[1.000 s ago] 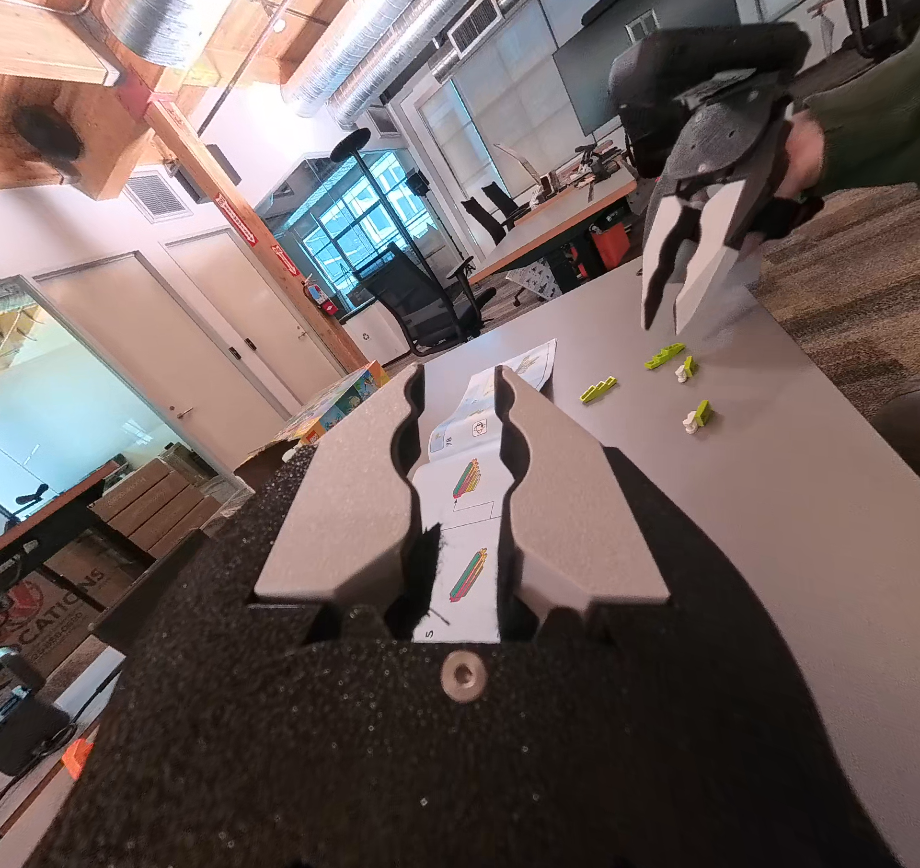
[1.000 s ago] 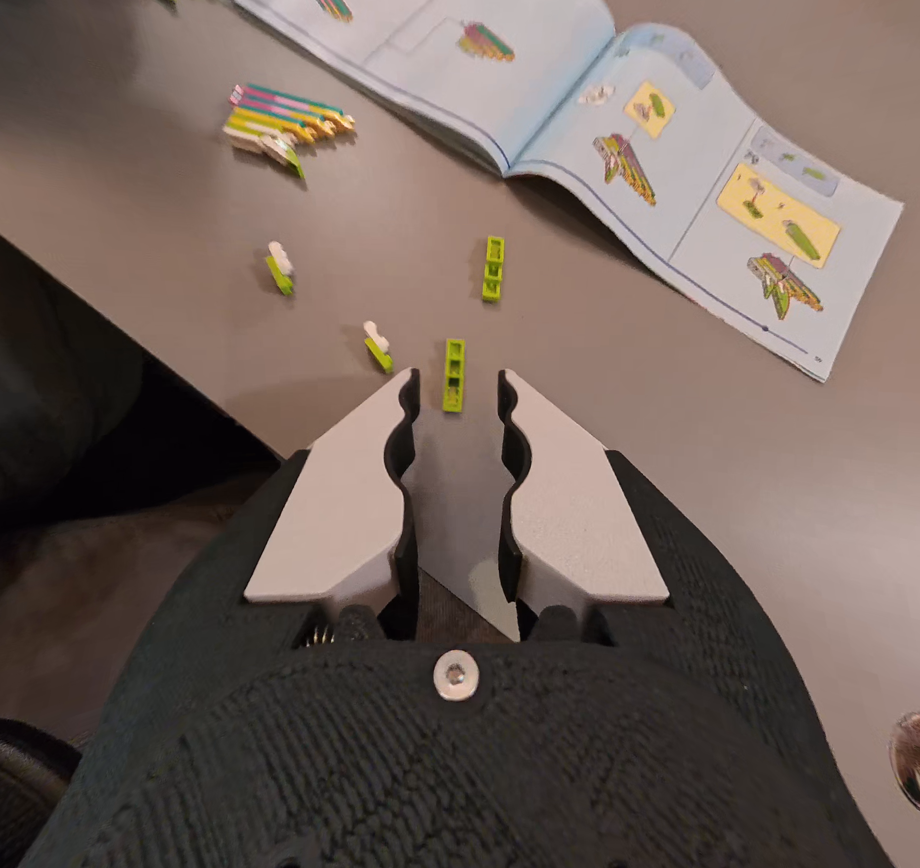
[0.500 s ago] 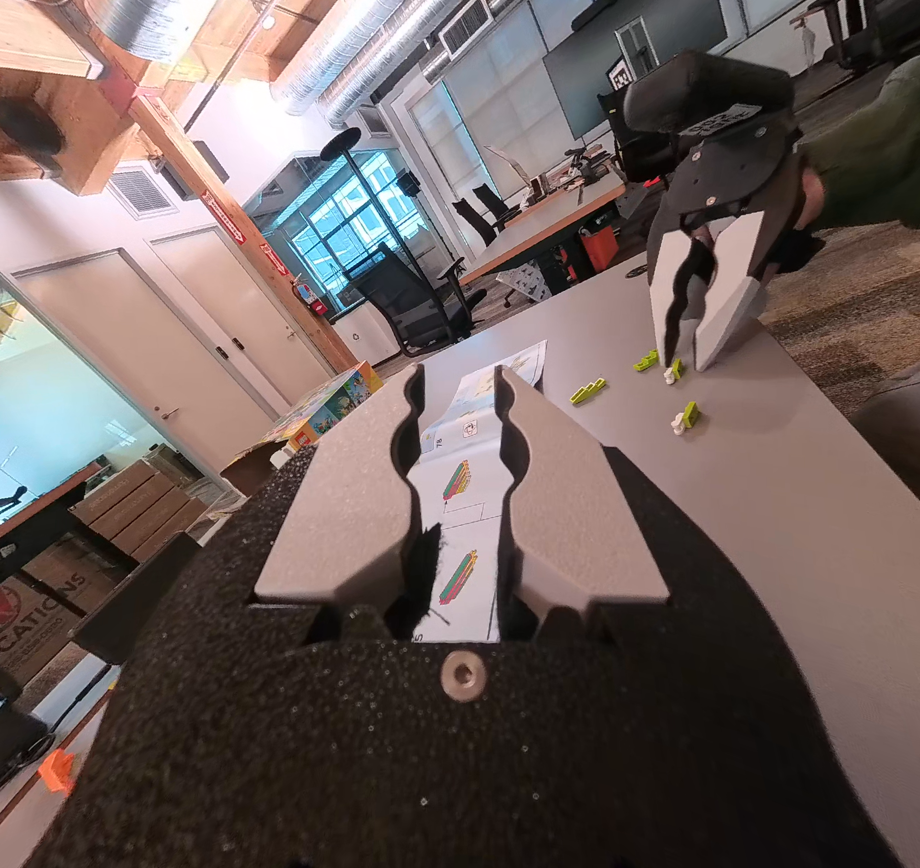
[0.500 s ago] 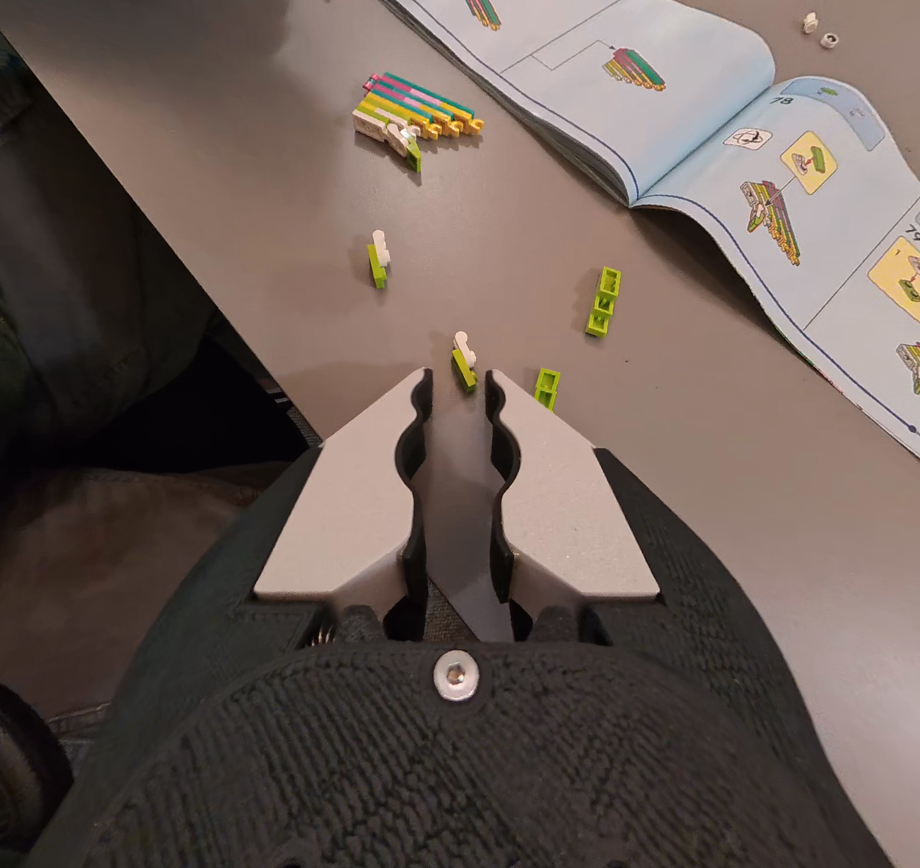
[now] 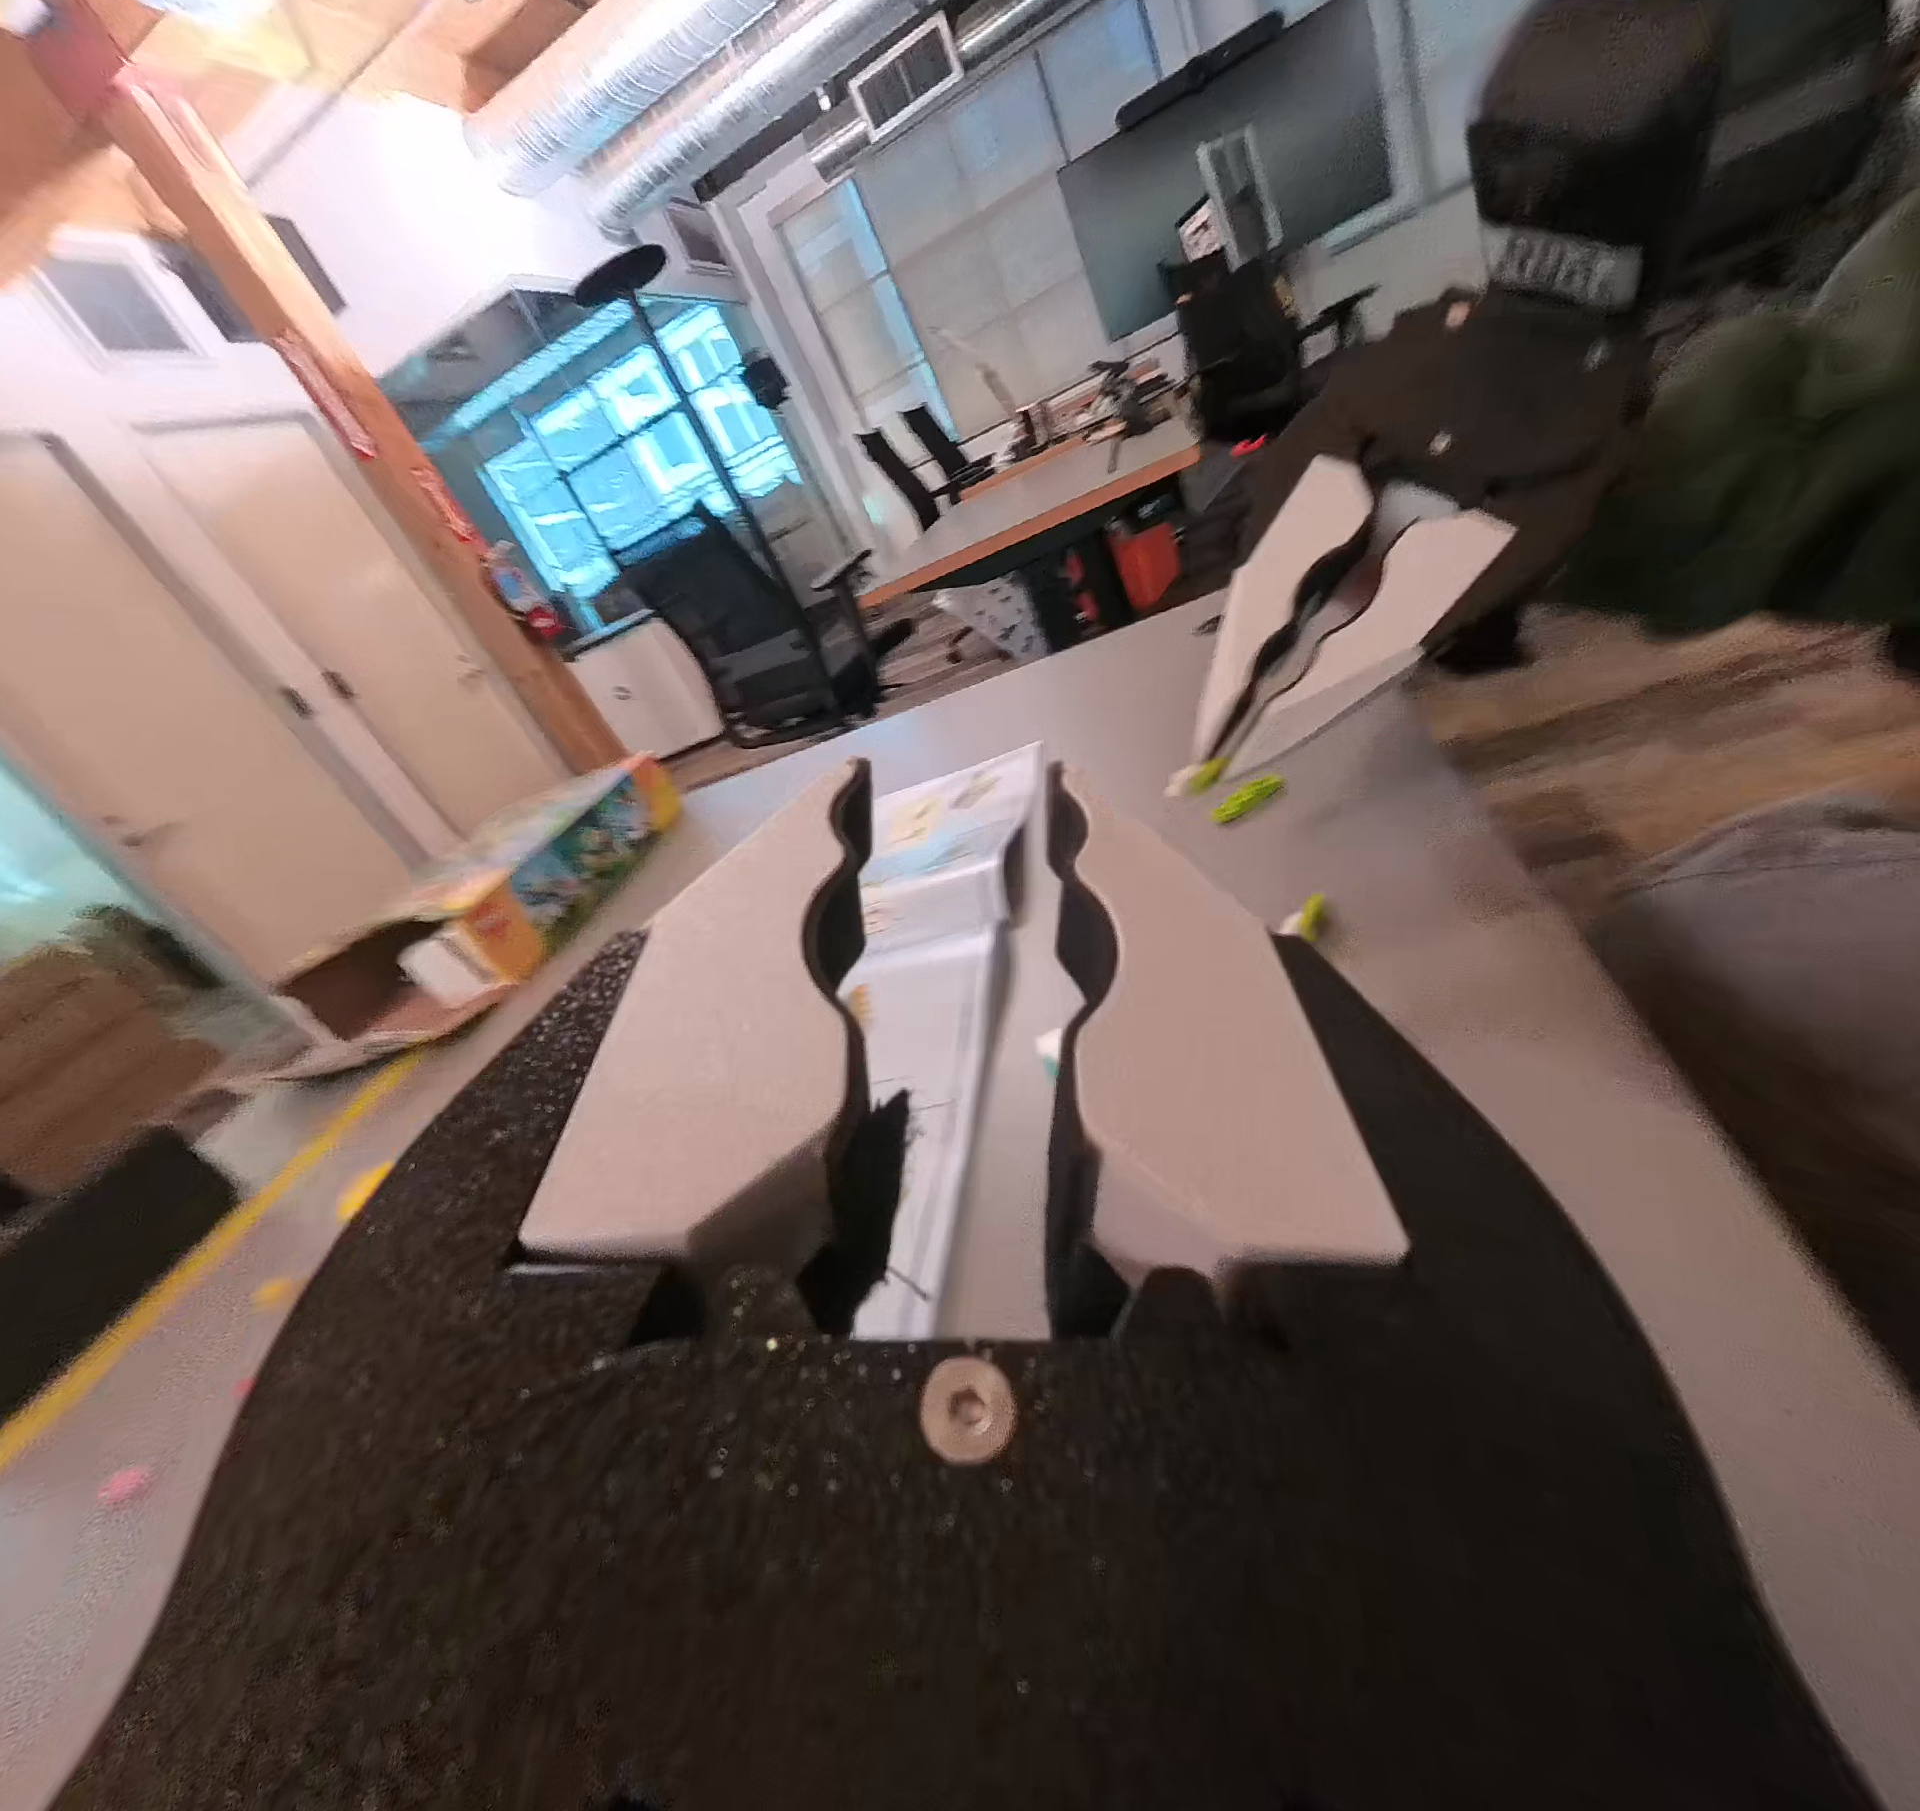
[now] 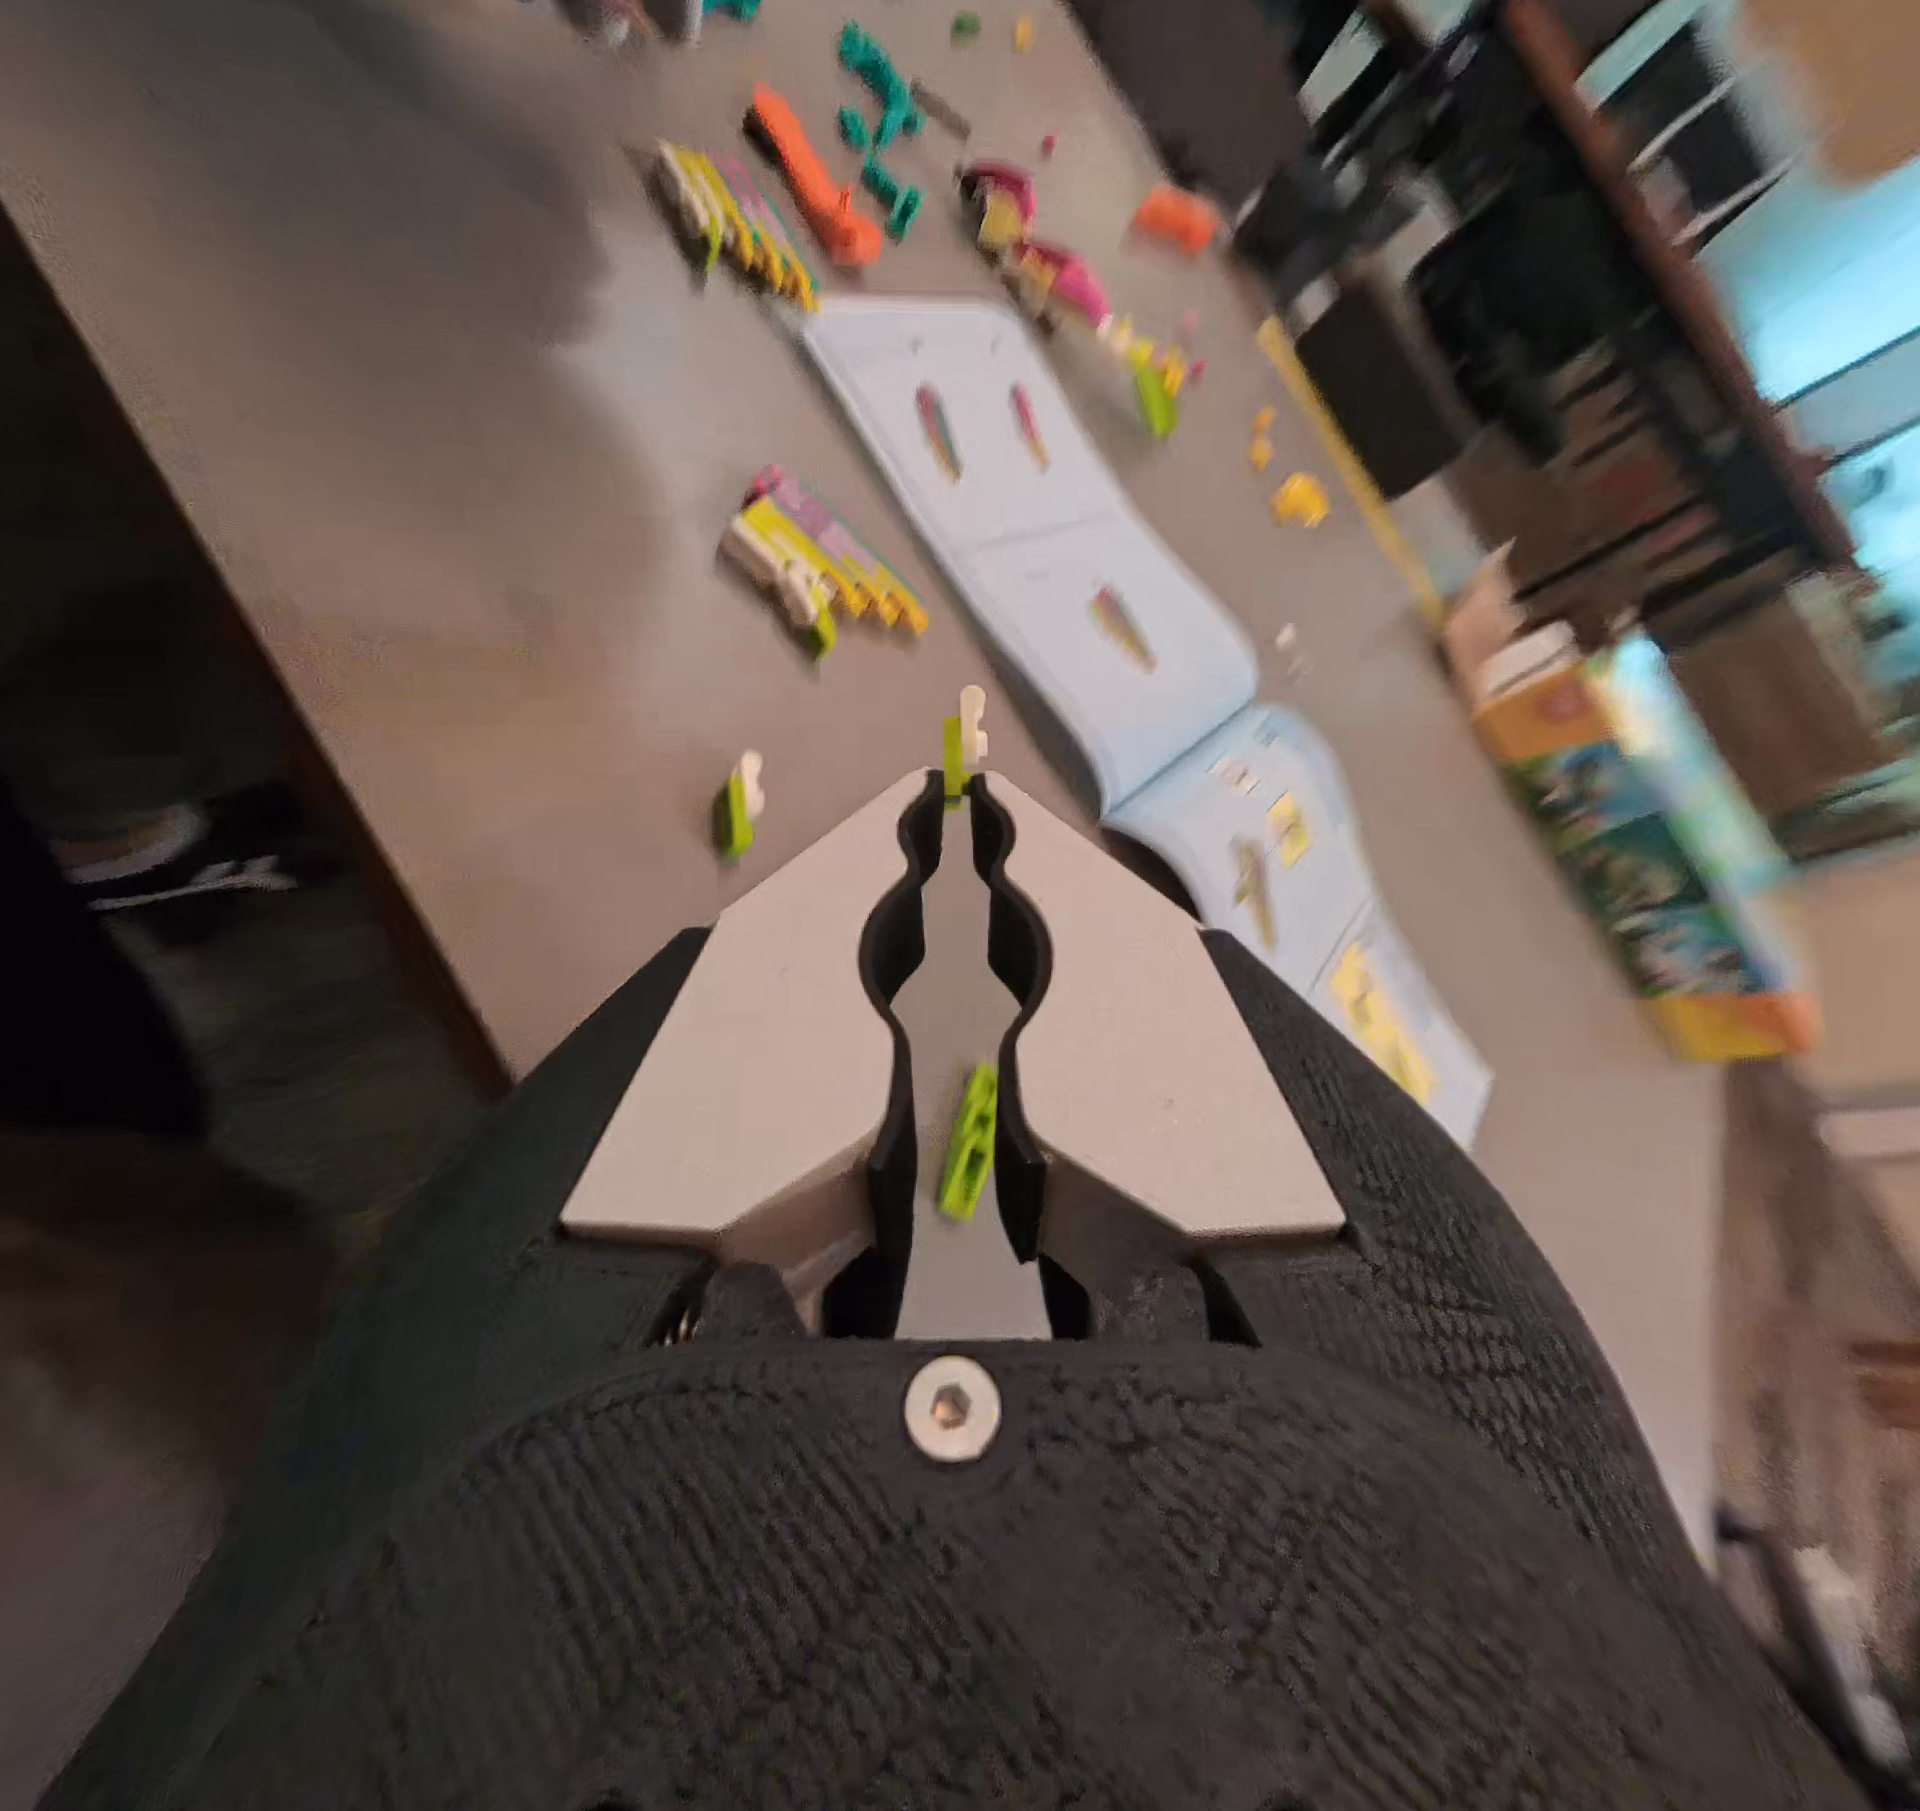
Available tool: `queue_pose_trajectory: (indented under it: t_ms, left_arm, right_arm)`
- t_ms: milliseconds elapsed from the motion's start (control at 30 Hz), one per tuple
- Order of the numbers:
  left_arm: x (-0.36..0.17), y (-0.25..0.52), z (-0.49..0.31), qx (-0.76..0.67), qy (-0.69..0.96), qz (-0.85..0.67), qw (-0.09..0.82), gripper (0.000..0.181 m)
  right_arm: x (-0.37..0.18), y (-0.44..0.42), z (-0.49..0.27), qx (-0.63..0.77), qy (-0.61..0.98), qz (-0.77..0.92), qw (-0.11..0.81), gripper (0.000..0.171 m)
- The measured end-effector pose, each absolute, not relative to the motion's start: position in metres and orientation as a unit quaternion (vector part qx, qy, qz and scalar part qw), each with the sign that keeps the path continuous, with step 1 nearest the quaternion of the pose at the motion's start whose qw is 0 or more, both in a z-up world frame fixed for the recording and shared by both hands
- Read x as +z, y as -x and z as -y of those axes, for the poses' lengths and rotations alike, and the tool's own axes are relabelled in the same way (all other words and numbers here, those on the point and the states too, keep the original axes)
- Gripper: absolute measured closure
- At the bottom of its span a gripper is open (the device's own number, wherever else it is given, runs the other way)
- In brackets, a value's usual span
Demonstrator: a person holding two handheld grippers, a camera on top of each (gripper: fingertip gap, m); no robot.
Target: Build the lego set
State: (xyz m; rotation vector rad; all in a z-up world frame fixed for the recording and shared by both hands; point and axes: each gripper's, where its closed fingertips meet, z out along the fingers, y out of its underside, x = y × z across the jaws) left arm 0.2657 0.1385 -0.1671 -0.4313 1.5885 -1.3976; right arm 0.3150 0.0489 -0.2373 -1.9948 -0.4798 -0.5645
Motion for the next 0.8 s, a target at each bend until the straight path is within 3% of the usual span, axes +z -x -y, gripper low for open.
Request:
queue_pose_trajectory:
  t_ms: [33, 233, 500, 800]
  left_arm:
    - [-0.167, -0.263, -0.132, -0.593, 0.185, -0.648, 0.442, 0.146]
    - [-0.194, -0.257, -0.098, -0.610, 0.201, -0.696, 0.322, 0.137]
    - [-0.204, -0.255, -0.092, -0.625, 0.239, -0.703, 0.239, 0.152]
    - [-0.202, -0.251, -0.087, -0.657, 0.255, -0.684, 0.188, 0.161]
  right_arm:
    - [-0.231, -0.310, -0.056, -0.256, 0.802, 0.214, 0.496, 0.167]
    - [-0.210, -0.284, -0.080, -0.387, 0.714, 0.302, 0.498, 0.167]
    - [-0.197, -0.267, -0.083, -0.491, 0.635, 0.379, 0.461, 0.168]
    - [-0.199, -0.256, -0.086, -0.500, 0.616, 0.409, 0.450, 0.168]
